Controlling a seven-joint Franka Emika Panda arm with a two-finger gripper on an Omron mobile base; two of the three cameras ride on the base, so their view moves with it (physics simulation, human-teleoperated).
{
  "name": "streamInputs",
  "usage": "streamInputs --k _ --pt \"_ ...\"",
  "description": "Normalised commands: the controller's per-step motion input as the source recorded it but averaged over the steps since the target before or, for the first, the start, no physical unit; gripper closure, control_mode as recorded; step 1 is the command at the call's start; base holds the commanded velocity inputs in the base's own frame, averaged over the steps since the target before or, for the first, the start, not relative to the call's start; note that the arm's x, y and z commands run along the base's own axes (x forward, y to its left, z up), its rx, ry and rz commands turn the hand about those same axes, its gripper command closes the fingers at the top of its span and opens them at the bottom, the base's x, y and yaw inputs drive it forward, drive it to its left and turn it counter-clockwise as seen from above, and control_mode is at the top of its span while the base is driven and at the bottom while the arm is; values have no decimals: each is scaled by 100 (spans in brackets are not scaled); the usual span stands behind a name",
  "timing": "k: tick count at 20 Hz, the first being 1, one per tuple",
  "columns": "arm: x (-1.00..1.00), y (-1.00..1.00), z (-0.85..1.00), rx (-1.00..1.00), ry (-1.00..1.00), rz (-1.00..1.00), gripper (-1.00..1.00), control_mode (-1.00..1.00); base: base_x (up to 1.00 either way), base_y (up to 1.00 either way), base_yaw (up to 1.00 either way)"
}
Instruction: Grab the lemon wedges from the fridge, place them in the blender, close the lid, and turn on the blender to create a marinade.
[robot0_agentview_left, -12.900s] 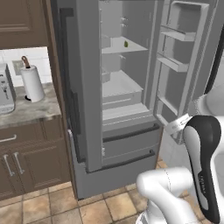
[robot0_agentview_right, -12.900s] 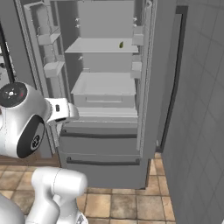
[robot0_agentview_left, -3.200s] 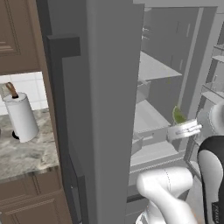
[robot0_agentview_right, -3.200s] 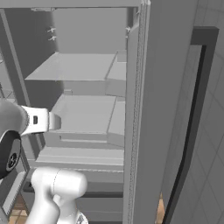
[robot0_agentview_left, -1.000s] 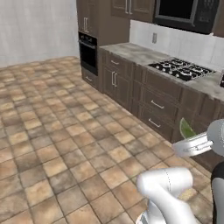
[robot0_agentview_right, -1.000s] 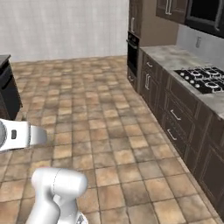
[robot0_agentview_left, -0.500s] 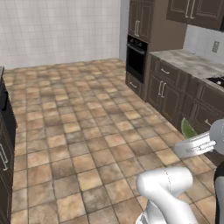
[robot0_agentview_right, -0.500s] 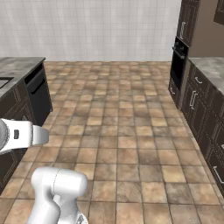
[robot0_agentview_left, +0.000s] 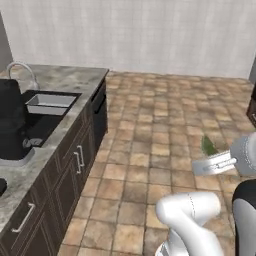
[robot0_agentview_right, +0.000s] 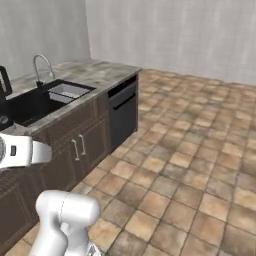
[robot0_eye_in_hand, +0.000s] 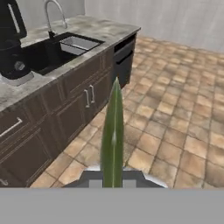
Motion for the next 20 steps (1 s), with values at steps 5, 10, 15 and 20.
streamInputs --k 5,10,15,20 --pt "0 0 0 0 0 0 100 100 15 0 98" --pt "0 0 0 0 0 0 100 100 32 0 94" --pt "0 0 0 0 0 0 100 100 92 -11 72" --pt "0 0 0 0 0 0 100 100 99 -51 48"
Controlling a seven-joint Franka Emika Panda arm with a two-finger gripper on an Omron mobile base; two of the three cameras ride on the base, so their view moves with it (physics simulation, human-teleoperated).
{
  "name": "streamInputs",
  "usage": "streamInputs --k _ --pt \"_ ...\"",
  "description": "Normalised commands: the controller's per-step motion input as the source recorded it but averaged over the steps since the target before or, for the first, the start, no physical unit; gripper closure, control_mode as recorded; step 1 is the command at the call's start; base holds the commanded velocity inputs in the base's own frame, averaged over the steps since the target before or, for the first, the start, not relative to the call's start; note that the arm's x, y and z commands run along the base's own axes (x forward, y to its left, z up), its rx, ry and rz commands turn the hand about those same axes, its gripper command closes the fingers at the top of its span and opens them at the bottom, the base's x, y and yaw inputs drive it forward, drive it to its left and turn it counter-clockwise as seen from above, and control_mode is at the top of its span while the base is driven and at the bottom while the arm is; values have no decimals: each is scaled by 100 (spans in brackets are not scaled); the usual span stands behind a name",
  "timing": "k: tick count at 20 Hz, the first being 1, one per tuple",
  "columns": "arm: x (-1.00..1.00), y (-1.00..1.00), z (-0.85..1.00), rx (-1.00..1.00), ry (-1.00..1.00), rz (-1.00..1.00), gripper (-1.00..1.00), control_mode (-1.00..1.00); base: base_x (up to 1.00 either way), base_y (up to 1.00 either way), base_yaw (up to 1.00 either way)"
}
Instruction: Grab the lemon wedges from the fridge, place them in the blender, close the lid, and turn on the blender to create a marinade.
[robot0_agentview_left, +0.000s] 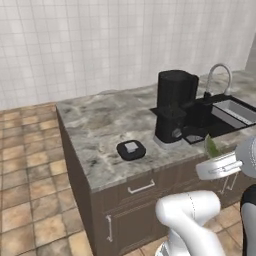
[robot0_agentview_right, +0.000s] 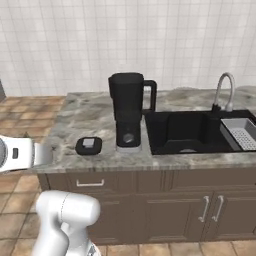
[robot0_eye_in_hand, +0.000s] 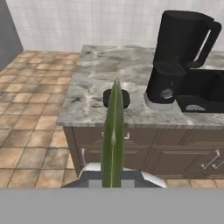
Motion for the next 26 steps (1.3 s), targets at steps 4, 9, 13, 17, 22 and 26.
streamInputs --k 4,9,13,17,22,26 --pt "0 0 0 0 0 0 100 100 86 -59 28" --pt "0 0 0 0 0 0 100 100 21 -5 1" --pt "0 0 0 0 0 0 100 100 0 0 0" --pt "0 0 0 0 0 0 100 100 1 0 0" --pt "19 0 38 0 4 0 100 -100 0 0 0" --pt "69 0 74 0 25 0 100 -100 0 0 0"
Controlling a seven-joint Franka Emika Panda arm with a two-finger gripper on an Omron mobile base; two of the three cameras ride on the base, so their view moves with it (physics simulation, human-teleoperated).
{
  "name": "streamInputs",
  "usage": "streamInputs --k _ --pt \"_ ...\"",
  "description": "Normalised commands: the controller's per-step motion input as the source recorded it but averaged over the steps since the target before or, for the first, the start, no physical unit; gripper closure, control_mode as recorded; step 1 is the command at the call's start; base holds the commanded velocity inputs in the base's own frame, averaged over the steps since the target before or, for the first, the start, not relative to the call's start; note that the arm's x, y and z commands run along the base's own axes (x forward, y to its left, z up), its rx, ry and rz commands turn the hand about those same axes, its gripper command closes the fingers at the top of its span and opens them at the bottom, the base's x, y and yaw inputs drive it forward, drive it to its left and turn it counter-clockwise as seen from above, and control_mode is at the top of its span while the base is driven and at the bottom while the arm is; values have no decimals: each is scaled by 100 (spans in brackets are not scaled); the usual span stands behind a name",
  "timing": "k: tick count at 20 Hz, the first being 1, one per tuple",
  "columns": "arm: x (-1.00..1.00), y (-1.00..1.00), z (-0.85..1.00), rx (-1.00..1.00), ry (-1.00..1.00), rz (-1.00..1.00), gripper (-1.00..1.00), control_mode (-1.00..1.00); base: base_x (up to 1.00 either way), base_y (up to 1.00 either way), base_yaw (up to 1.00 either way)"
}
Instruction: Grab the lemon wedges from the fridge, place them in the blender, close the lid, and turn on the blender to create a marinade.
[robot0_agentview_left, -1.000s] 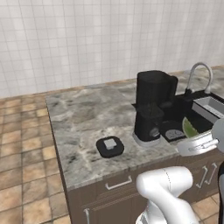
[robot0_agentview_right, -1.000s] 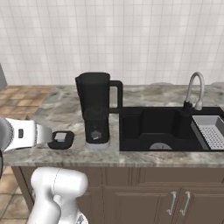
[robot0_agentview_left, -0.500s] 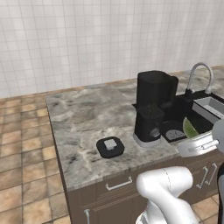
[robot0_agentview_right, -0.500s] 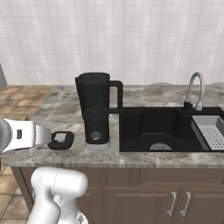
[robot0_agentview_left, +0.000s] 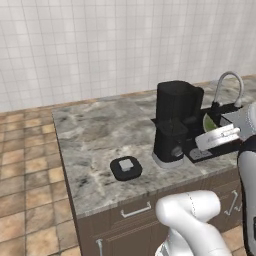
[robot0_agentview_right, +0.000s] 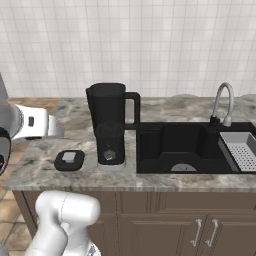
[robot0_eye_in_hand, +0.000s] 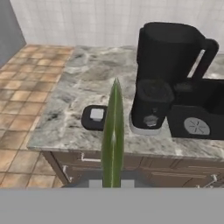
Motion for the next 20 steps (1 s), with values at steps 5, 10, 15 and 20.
streamInputs --k 5,10,15,20 --pt "72 0 81 0 37 0 100 -100 0 0 0" --pt "58 -8 46 0 33 0 100 -100 0 0 0" --pt "8 0 -6 0 1 1 100 -100 0 0 0" --pt "62 -6 -41 -4 0 0 100 -100 0 0 0"
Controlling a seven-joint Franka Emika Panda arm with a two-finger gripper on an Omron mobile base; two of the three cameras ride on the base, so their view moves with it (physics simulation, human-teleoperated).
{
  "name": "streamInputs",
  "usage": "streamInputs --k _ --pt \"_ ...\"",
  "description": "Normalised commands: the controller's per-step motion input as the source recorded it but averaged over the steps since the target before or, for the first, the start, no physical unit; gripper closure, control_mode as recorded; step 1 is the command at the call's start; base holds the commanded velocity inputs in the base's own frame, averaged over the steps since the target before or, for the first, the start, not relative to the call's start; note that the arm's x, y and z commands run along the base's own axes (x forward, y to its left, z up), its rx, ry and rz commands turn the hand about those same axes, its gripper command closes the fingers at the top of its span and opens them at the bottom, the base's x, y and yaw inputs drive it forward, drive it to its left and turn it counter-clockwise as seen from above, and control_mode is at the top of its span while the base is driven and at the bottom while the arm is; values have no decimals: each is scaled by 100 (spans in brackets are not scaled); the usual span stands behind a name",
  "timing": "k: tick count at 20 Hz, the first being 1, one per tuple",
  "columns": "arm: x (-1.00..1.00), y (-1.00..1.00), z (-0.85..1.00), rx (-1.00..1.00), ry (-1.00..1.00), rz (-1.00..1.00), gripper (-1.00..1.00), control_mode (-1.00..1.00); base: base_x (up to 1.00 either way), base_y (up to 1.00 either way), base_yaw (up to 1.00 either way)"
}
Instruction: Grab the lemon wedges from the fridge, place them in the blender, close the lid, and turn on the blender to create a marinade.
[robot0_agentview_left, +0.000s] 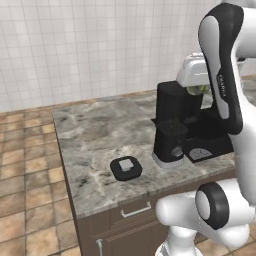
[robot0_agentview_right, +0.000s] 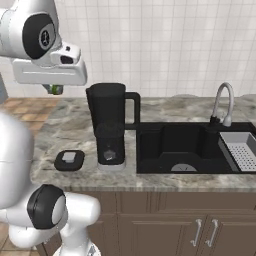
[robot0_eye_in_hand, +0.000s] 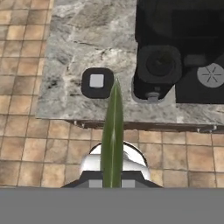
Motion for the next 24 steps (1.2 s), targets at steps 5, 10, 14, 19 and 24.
streamInputs --k 5,10,14,19,24 --pt "83 -13 -21 0 0 0 100 -100 0 0 0" --pt "100 -10 -19 0 0 0 100 -100 0 0 0" --pt "99 -8 -14 0 0 0 100 -100 0 0 0" --pt "53 -19 -26 0 0 0 100 -100 0 0 0" --pt "0 -29 -48 -2 4 0 100 -100 0 0 0"
